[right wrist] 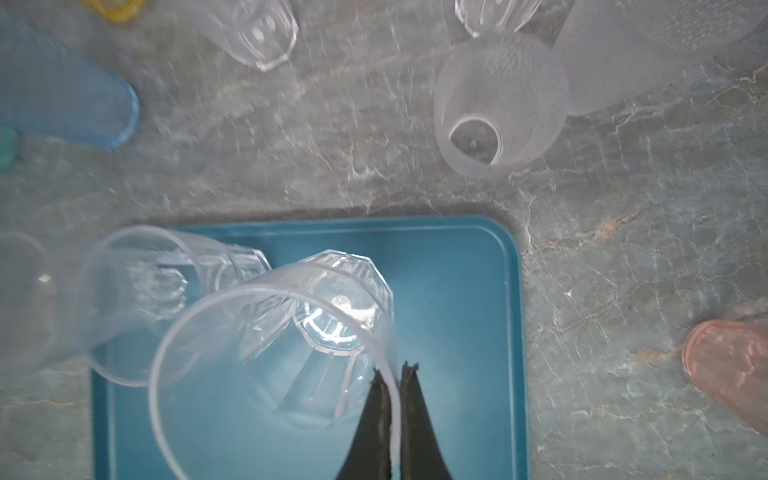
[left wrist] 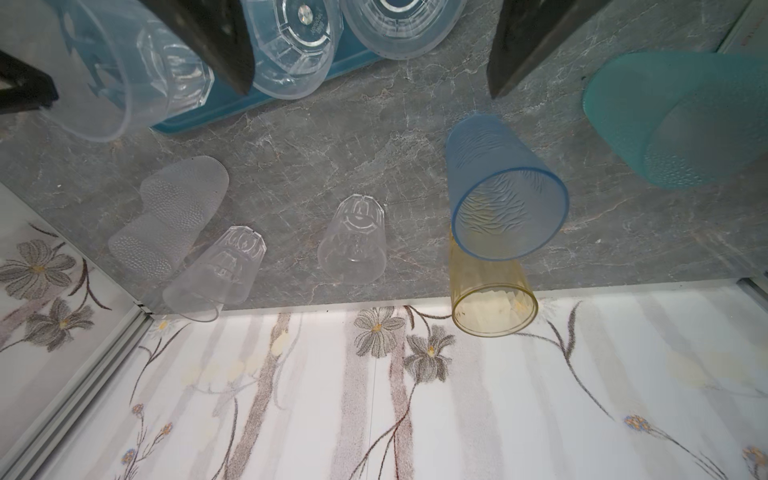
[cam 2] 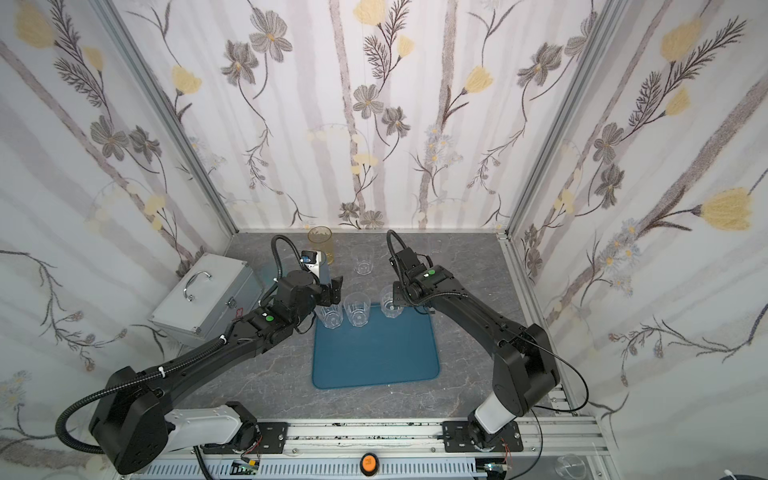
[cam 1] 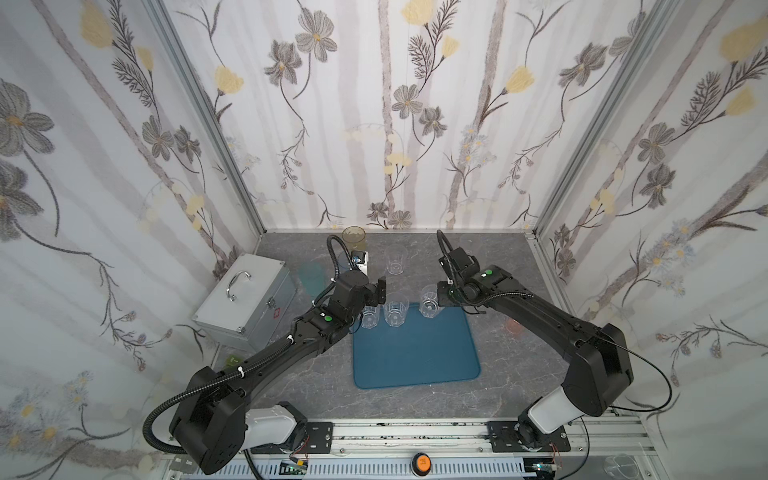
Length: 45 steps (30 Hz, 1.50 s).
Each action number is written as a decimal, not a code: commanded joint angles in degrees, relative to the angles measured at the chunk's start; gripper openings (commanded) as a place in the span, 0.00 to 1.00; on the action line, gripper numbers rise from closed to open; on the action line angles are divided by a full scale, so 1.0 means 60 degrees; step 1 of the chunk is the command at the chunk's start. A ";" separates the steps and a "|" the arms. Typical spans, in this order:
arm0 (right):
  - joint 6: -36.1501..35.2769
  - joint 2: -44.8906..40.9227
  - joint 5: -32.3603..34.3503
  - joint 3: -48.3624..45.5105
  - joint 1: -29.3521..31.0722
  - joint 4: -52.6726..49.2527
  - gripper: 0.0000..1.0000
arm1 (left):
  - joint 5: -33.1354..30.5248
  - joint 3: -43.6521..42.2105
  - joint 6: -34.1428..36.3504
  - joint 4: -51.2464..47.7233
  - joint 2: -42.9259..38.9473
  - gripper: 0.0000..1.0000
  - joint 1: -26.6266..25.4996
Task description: Place the glasses into the tray
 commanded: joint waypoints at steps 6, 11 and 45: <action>-0.0176 0.1253 0.0604 0.0559 0.0495 0.0029 0.05 | 0.0623 -0.0028 -0.0664 0.0508 0.0208 0.89 -0.0100; -0.0345 0.1879 0.0699 0.0904 0.0490 0.0170 0.05 | 0.0428 -0.0393 -0.0562 0.0552 -0.0068 0.89 -0.0086; 0.0888 0.4131 -0.0895 0.5949 -0.0431 0.0429 0.50 | 0.0566 -0.0845 -0.0393 0.0610 -0.0747 0.89 0.0189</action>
